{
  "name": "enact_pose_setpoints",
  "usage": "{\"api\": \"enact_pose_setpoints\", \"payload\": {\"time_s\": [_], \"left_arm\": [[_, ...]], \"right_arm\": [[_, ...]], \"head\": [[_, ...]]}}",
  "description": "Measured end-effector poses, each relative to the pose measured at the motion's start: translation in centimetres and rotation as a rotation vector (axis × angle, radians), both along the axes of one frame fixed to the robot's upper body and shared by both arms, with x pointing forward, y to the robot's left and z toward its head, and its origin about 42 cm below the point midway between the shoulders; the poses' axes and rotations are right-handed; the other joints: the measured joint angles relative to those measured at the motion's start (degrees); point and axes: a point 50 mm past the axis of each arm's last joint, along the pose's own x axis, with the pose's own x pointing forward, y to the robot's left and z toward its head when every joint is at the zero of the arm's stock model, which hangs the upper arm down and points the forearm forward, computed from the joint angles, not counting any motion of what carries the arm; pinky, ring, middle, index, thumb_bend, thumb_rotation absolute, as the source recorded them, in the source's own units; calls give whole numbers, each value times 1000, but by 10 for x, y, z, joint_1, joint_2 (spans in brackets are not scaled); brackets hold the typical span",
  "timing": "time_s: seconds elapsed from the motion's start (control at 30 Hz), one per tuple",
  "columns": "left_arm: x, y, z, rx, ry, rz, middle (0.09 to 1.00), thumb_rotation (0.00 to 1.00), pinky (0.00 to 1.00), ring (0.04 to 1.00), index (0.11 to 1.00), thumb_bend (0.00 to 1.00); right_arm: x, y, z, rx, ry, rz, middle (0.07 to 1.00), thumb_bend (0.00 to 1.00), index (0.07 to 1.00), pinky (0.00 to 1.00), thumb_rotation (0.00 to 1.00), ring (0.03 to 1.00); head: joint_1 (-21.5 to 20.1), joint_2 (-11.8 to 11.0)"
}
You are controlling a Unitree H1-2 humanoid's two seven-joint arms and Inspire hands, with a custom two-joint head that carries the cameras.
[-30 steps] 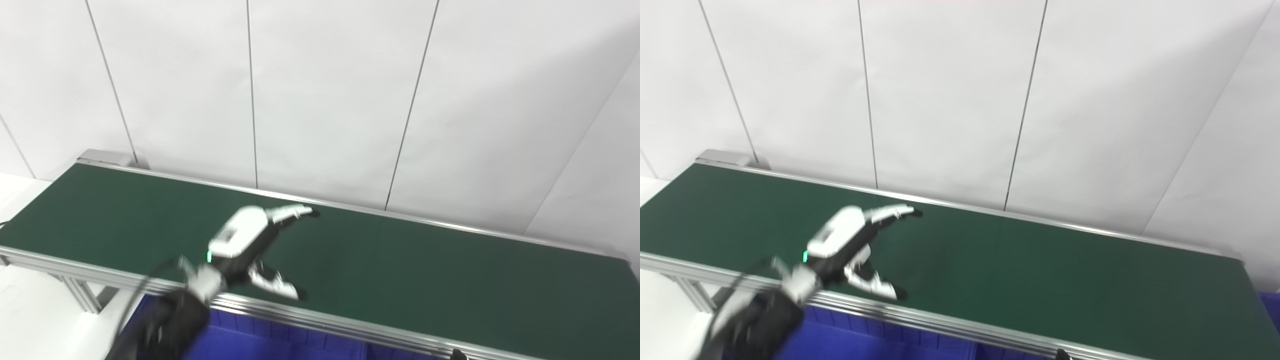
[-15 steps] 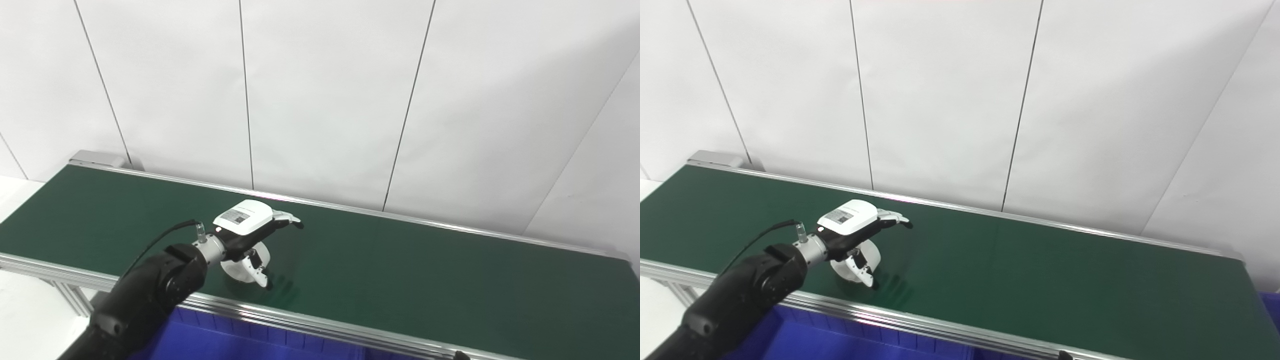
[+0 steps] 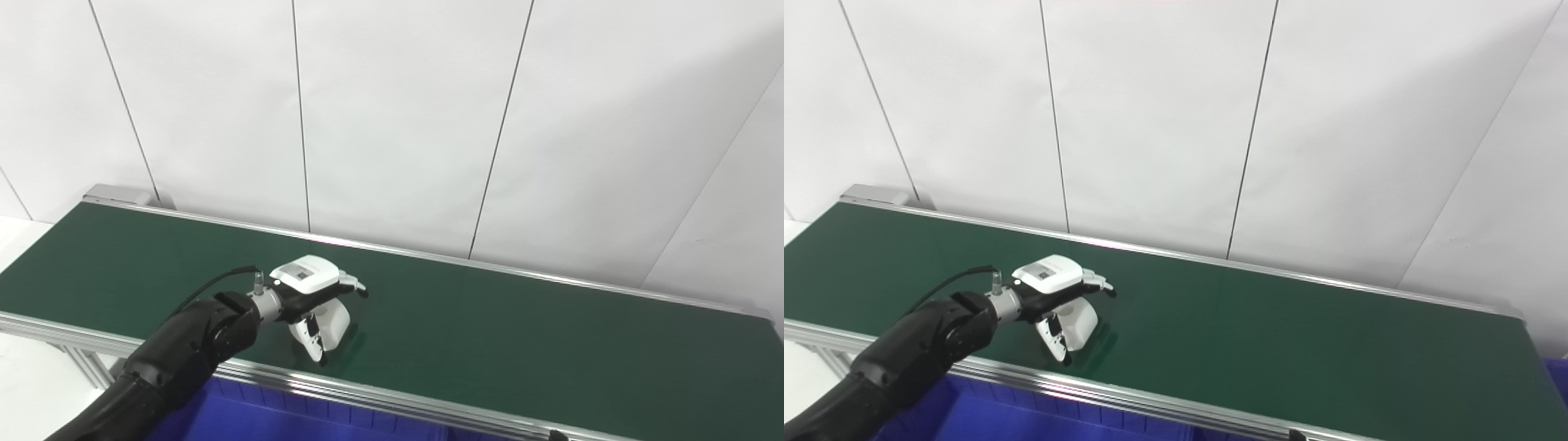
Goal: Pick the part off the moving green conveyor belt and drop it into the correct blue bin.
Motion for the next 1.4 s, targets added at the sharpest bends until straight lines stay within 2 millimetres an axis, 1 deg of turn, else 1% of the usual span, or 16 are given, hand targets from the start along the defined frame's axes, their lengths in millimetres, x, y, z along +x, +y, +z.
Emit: {"api": "enact_pose_setpoints", "payload": {"time_s": [0.1, 0.23, 0.37, 0.47, 0.53, 0.6, 0.7, 0.73, 0.77, 0.87, 1.0, 1.13, 1.3, 1.33, 1.37, 1.4], "left_arm": [[0, -6, -3, 17, -14, 7, 906, 253, 891, 911, 860, 1000], [-1, -15, -15, 62, -6, 4, 891, 265, 880, 904, 848, 1000], [1, -24, -20, 66, -37, 14, 863, 266, 815, 862, 834, 999], [0, -35, -27, 64, -122, 31, 788, 237, 727, 779, 782, 966], [-1, -43, -32, 39, -203, 35, 720, 177, 666, 709, 728, 921], [-4, -51, -37, -3, -263, 31, 634, 88, 576, 606, 548, 614], [-10, -65, -42, -37, -305, 2, 591, 66, 545, 560, 500, 533], [-11, -68, -43, -35, -305, -8, 481, 17, 468, 460, 503, 526], [-12, -69, -44, -30, -305, -17, 463, 10, 449, 440, 505, 525], [-14, -77, -45, 4, -313, -43, 406, 0, 325, 330, 504, 520], [-11, -88, -38, 84, -301, -53, 405, 0, 320, 313, 499, 522], [-11, -98, -31, 142, -289, -83, 399, 0, 356, 306, 498, 521], [-12, -103, -20, 169, -260, -109, 443, 0, 446, 392, 498, 525], [-12, -104, -18, 175, -254, -114, 461, 0, 460, 405, 494, 525], [-13, -104, -16, 178, -250, -117, 520, 0, 525, 467, 462, 520], [-13, -103, -14, 184, -241, -121, 525, 0, 532, 474, 459, 519]], "right_arm": [[0, 1, 1, -5, 0, 4, 911, 911, 896, 791, 926, 864], [-1, 2, 1, -10, 8, 5, 912, 909, 901, 794, 930, 865], [-2, 3, 1, -15, 21, 8, 912, 914, 900, 792, 933, 863], [-2, 4, 3, -14, 21, 9, 912, 914, 902, 788, 928, 863], [-2, 4, 6, -12, 11, 11, 913, 912, 902, 786, 924, 863], [-2, 5, 7, -8, 11, 12, 915, 907, 904, 784, 919, 862], [-2, 6, 9, -3, 13, 13, 917, 909, 905, 782, 920, 860], [-2, 6, 10, -2, 13, 14, 919, 907, 906, 782, 918, 860], [-2, 7, 10, -2, 12, 15, 919, 907, 906, 782, 917, 860], [-2, 7, 11, 0, 15, 16, 920, 903, 905, 778, 922, 855], [-5, 9, 9, 0, 32, 20, 919, 907, 907, 768, 936, 848], [-7, 9, 9, -3, 39, 25, 916, 916, 906, 761, 937, 842], [-5, 9, 9, -8, 43, 29, 911, 914, 907, 759, 938, 837], [-5, 9, 10, -10, 42, 31, 911, 914, 906, 760, 936, 838], [-5, 8, 10, -11, 42, 32, 910, 917, 906, 757, 935, 836], [-4, 8, 10, -13, 41, 34, 910, 917, 906, 757, 935, 836]], "head": [[-1, 0], [-3, 3], [-4, 4], [-6, 4], [-6, 4], [-9, 8], [-9, 8], [-9, 8], [-9, 8], [-9, 11], [-9, 11], [-6, 12], [-4, 12], [-4, 12], [-3, 11], [-3, 11]]}}
